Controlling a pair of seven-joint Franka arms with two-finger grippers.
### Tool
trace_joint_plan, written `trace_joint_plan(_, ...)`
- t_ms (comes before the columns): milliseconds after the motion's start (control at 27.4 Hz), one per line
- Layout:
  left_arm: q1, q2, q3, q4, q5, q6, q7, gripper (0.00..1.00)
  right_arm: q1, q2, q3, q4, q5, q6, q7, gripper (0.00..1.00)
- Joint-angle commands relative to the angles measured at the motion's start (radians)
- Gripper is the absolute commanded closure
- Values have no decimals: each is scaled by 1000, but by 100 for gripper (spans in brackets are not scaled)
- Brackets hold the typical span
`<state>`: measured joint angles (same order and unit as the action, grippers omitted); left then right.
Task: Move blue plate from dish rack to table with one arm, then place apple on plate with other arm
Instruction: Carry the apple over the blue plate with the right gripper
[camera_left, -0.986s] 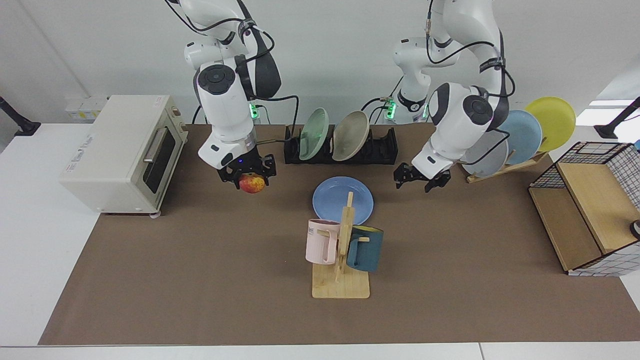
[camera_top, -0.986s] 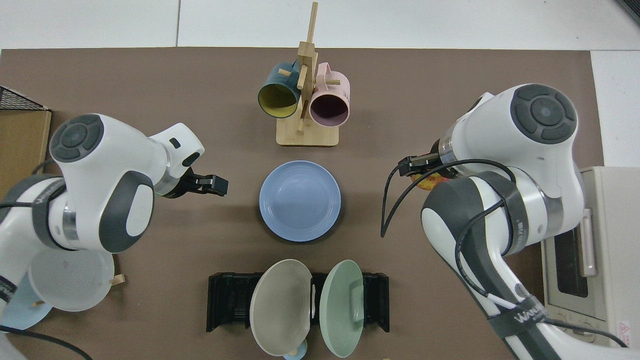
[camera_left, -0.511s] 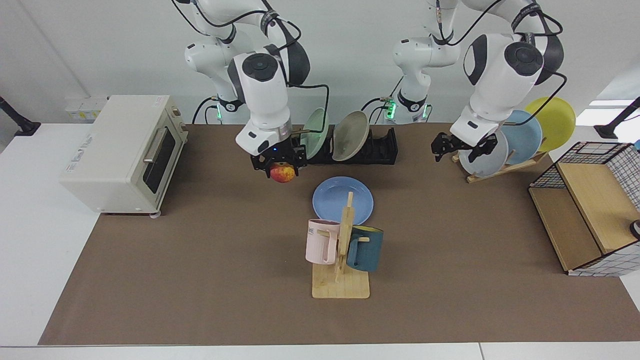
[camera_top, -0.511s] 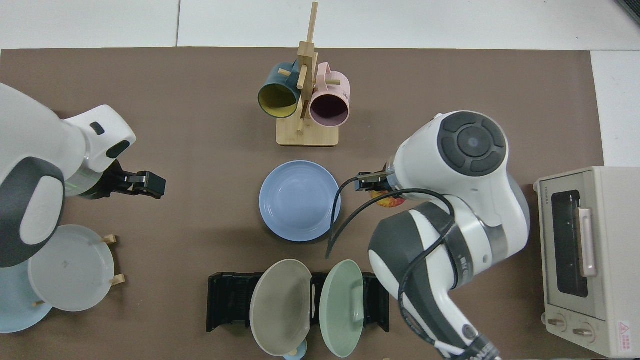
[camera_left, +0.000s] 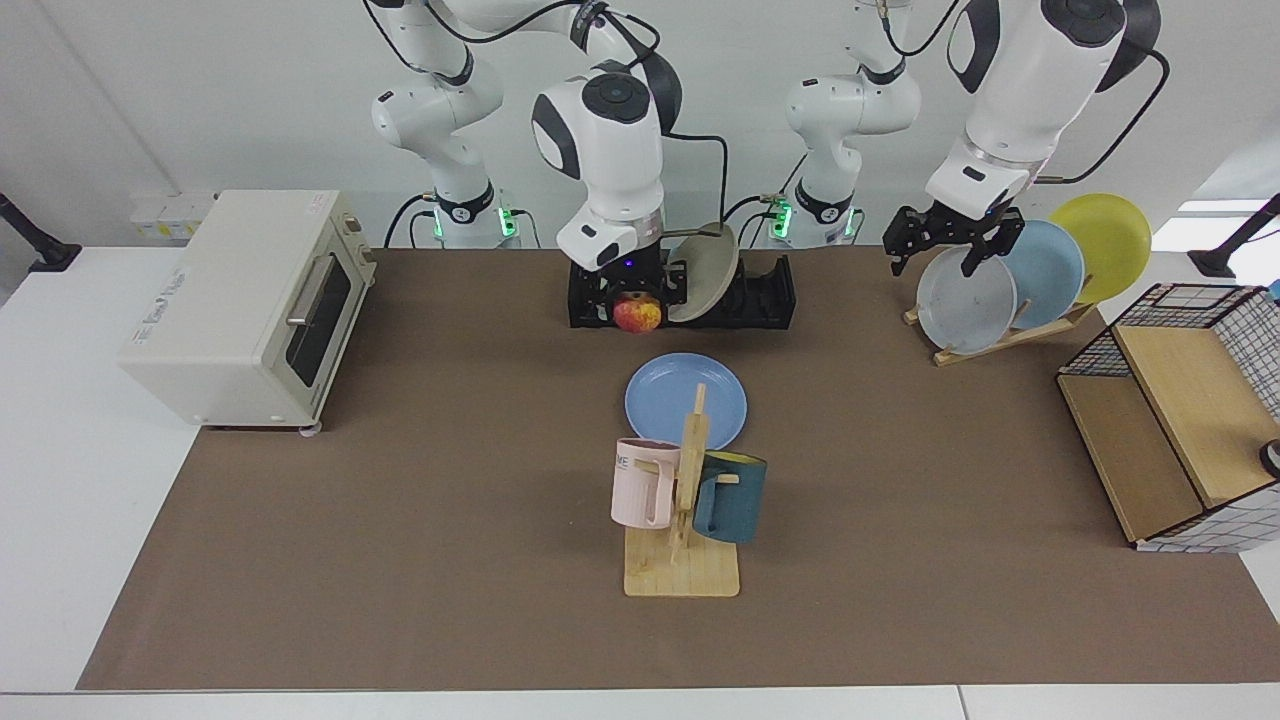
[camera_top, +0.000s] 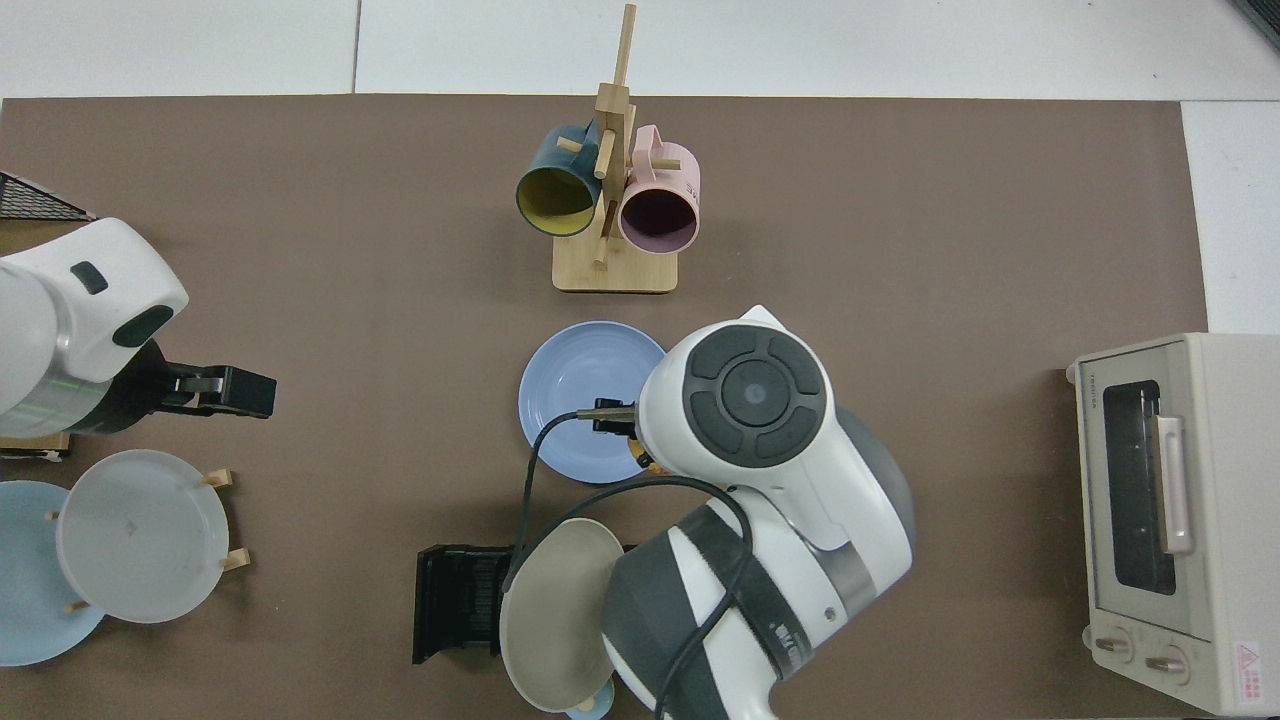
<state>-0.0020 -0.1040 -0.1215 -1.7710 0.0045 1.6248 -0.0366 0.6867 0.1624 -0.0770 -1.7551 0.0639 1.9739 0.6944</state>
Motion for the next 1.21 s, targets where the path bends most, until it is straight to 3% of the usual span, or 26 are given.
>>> trace_joint_plan(0, 5, 44, -6, 84, 22, -51, 15, 1, 30, 48, -7, 34, 28, 28, 77, 100)
trace_joint_plan(475, 4, 52, -1, 68, 19, -17, 29, 1, 82, 146, -7, 29, 30, 131, 139, 100)
trace_joint_plan(1169, 5, 41, -1, 35, 6, 47, 50, 0, 76, 272, -7, 3, 36, 266, 151, 100)
